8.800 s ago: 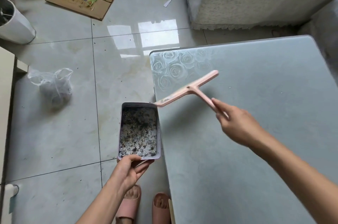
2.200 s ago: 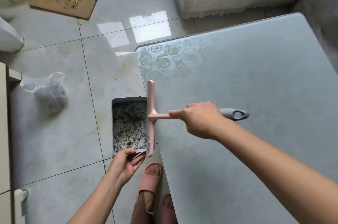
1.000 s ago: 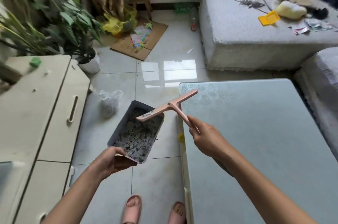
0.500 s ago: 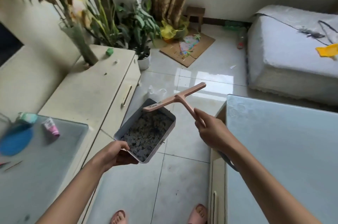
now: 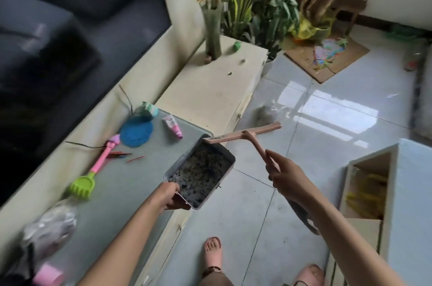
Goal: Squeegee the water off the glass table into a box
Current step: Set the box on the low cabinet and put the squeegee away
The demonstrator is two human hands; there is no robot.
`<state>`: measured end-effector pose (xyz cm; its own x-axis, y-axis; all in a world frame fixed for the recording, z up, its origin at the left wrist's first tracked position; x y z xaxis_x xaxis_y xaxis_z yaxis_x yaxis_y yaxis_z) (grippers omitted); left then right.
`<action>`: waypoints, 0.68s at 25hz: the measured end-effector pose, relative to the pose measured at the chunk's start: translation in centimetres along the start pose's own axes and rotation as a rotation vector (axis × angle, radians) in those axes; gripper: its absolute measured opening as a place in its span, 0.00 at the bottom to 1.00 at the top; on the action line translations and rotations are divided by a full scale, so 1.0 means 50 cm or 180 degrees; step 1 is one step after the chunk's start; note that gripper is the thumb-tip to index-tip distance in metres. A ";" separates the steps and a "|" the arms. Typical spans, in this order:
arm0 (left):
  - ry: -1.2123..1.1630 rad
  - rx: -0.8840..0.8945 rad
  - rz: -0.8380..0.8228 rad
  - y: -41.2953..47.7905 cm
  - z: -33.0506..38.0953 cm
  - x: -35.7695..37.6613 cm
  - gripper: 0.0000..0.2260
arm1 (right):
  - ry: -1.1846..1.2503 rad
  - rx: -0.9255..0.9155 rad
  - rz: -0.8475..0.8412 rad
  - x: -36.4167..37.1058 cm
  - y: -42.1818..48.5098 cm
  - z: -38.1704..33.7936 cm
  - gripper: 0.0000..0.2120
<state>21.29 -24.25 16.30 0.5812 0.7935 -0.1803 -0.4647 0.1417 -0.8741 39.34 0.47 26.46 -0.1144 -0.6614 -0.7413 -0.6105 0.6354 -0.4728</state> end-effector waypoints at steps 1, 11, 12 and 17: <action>-0.0028 -0.0051 0.0079 0.015 -0.013 -0.036 0.11 | -0.0027 0.0002 -0.0062 0.030 0.007 -0.026 0.17; -0.0465 -0.0472 0.0335 0.202 -0.147 -0.226 0.08 | -0.0281 0.0122 -0.0575 0.273 0.043 -0.122 0.20; -0.0495 -0.0479 0.0347 0.215 -0.155 -0.233 0.08 | -0.0357 0.0096 -0.0582 0.283 0.044 -0.124 0.20; -0.0586 -0.0570 0.0394 0.267 -0.197 -0.249 0.07 | -0.0464 0.0017 -0.0565 0.318 0.065 -0.141 0.20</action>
<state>14.45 -38.07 2.45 0.3887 0.8947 -0.2199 -0.3896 -0.0566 -0.9192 30.02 -10.78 16.50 0.1092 -0.6987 -0.7070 -0.6068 0.5165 -0.6042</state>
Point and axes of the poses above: each hand's wrist, its own y-axis towards the middle knuckle, its own x-axis out of the palm, z = x × y, the point moved 8 cm from there along y, towards the middle knuckle, and after that the axes turned 14 degrees about -y, right-handed, at the moved point
